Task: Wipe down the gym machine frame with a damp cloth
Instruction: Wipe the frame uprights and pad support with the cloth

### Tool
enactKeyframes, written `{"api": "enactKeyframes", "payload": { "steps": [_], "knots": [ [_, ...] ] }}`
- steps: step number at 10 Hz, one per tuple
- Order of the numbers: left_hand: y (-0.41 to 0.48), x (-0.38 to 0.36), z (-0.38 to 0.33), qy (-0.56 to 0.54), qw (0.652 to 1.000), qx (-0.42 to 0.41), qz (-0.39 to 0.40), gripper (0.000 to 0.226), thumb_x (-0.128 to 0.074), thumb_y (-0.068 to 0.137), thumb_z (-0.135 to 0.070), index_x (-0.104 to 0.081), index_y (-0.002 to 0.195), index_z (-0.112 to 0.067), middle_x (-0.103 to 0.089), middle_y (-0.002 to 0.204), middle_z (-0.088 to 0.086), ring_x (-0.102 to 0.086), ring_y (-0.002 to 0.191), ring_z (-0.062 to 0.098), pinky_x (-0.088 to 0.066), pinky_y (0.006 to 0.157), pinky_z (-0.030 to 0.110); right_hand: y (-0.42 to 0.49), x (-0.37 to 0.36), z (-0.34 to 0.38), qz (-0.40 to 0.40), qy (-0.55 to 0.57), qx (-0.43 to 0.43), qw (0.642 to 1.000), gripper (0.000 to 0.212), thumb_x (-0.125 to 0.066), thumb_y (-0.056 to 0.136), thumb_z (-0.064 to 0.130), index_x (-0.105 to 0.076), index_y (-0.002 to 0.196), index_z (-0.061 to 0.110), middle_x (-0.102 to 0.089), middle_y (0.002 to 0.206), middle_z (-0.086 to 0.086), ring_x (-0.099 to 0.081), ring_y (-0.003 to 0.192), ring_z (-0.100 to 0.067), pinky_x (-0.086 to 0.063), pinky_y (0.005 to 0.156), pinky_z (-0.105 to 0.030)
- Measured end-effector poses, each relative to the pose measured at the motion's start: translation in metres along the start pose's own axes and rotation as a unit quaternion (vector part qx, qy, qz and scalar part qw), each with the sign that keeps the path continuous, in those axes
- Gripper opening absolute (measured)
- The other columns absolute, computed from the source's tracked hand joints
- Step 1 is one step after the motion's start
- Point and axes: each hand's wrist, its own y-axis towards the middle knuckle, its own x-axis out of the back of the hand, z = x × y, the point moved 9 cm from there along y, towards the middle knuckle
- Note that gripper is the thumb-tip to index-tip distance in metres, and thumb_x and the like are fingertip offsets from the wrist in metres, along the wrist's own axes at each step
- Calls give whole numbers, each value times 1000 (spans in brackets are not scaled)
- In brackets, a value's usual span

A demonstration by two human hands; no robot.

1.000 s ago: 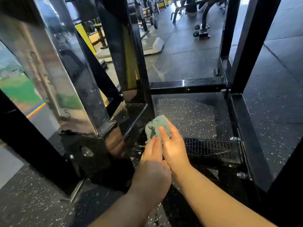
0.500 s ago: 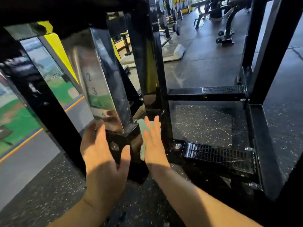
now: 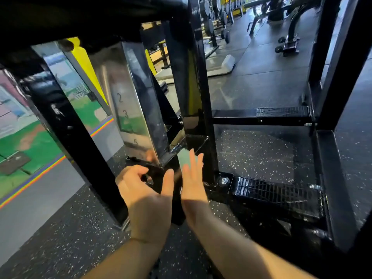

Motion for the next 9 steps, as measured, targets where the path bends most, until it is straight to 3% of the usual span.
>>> {"api": "enactKeyframes", "payload": {
  "steps": [1,2,3,4,5,6,7,8,9],
  "knots": [
    [-7,-14,-13,70,990,-90,78,46,-43,86,-53,-52,80,-8,-47,82,9,-44,85,27,-30,75,25,-17,-11,-4,33,48,-1,998,34,-21,105,37,-7,130,56,11,159,11,11,147,-9,0,121,-37],
    [-9,-16,-22,111,981,-144,73,35,-45,81,-34,-57,96,-6,-54,91,18,-45,94,31,-29,77,26,43,14,-27,-20,1,-45,999,52,-26,104,36,-8,152,29,7,161,-1,7,148,-15,3,120,-35],
    [-7,-9,-15,69,990,-112,47,47,-52,81,-32,-50,113,1,-51,109,17,-48,101,35,-47,89,41,94,45,-60,-80,39,-139,986,57,-28,104,34,-6,154,19,-1,161,-8,-1,148,-24,-3,120,-41],
    [-2,-9,-1,11,999,-8,38,73,-76,74,-20,-38,133,2,-39,127,21,-38,115,32,-23,100,4,97,45,-76,-93,101,-203,970,74,-23,91,59,-10,154,23,-8,161,-3,-9,148,-21,-10,120,-43],
    [-2,-14,1,31,998,36,33,84,-80,69,-23,-35,136,2,-38,131,22,-31,119,27,-24,103,16,49,26,-59,-90,119,-198,969,78,-18,88,65,-9,154,24,-5,162,-1,-7,148,-17,-9,121,-39],
    [1,-11,-1,65,998,13,13,79,-71,71,-38,-38,133,-2,-44,126,19,-34,119,27,-35,102,46,52,23,-19,-21,0,-70,997,71,-17,95,58,-11,154,19,4,162,-2,9,148,-17,5,120,-36],
    [5,-7,6,21,999,18,31,80,-54,74,-49,-40,133,4,-44,126,21,-41,119,35,-37,102,49,79,20,-4,-7,-52,-26,998,47,-35,104,32,-29,150,22,-12,161,5,9,147,-13,4,109,-13],
    [3,-3,29,-7,997,50,63,76,-41,77,-48,-41,131,6,-42,128,22,-37,119,26,-32,105,35,57,23,-14,-39,-13,-37,998,41,-35,105,20,-38,145,17,-19,159,4,-3,147,-9,1,96,7],
    [4,-7,51,-53,988,119,80,73,-37,78,-54,-43,136,-9,-50,133,12,-47,121,23,-37,106,39,11,20,-16,-81,61,-40,994,39,-35,104,17,-41,143,17,-27,154,7,-18,143,-2,-10,113,-7]
  ]
}}
